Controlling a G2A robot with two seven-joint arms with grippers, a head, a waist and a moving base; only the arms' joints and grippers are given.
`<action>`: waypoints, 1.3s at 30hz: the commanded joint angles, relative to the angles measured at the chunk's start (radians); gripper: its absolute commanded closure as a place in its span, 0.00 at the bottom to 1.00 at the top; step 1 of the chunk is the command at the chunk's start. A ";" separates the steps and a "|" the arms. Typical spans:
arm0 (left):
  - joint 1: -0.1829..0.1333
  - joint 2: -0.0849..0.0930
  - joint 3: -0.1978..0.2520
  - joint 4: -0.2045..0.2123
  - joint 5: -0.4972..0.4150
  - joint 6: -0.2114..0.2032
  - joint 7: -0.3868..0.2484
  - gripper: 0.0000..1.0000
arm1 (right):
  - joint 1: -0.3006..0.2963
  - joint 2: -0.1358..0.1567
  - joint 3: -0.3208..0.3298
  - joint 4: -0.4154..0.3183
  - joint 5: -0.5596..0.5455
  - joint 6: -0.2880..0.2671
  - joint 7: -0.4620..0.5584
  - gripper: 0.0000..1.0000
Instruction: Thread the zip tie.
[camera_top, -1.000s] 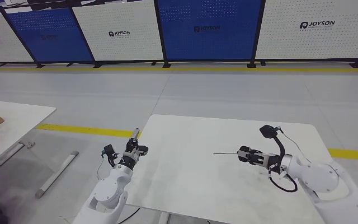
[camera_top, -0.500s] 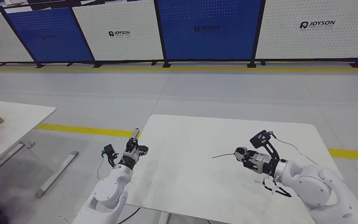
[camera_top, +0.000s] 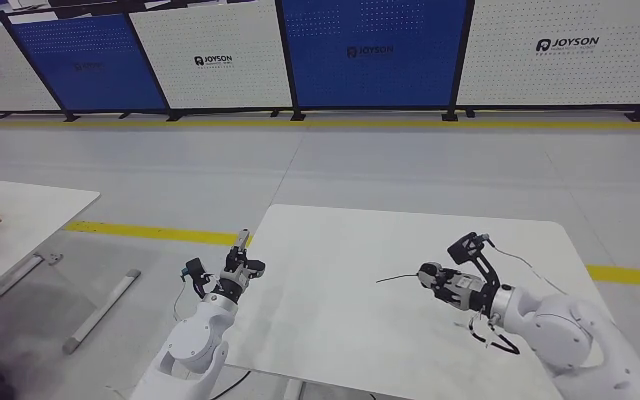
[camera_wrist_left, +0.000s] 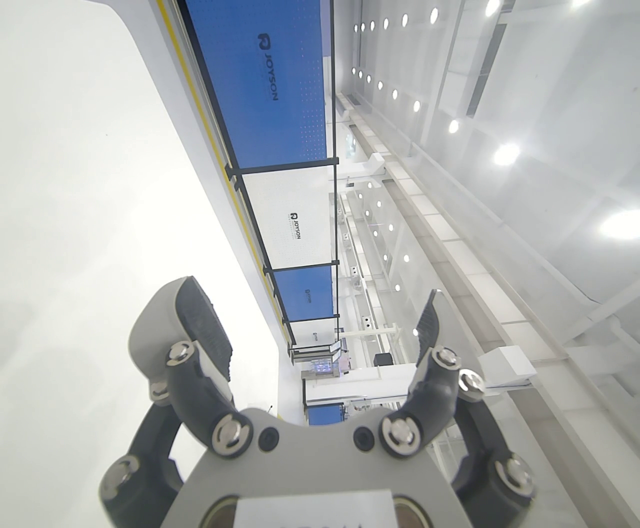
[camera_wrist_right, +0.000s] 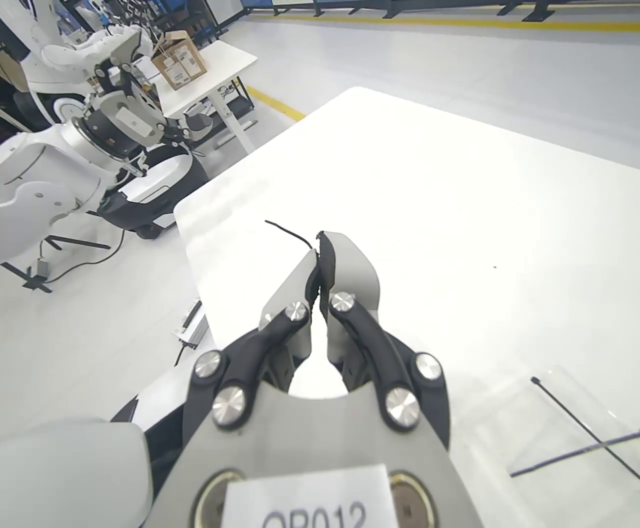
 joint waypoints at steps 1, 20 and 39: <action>0.000 0.000 0.000 0.000 0.000 0.000 0.000 0.00 | 0.001 0.002 -0.010 -0.023 -0.033 0.000 -0.032 1.00; 0.000 0.000 0.000 0.000 0.000 0.000 0.000 0.00 | 0.076 0.026 -0.155 -0.019 -0.279 0.000 -0.207 1.00; -0.038 0.013 0.031 -0.126 -0.155 0.340 -0.311 0.00 | 0.076 0.026 -0.155 -0.019 -0.279 0.000 -0.207 1.00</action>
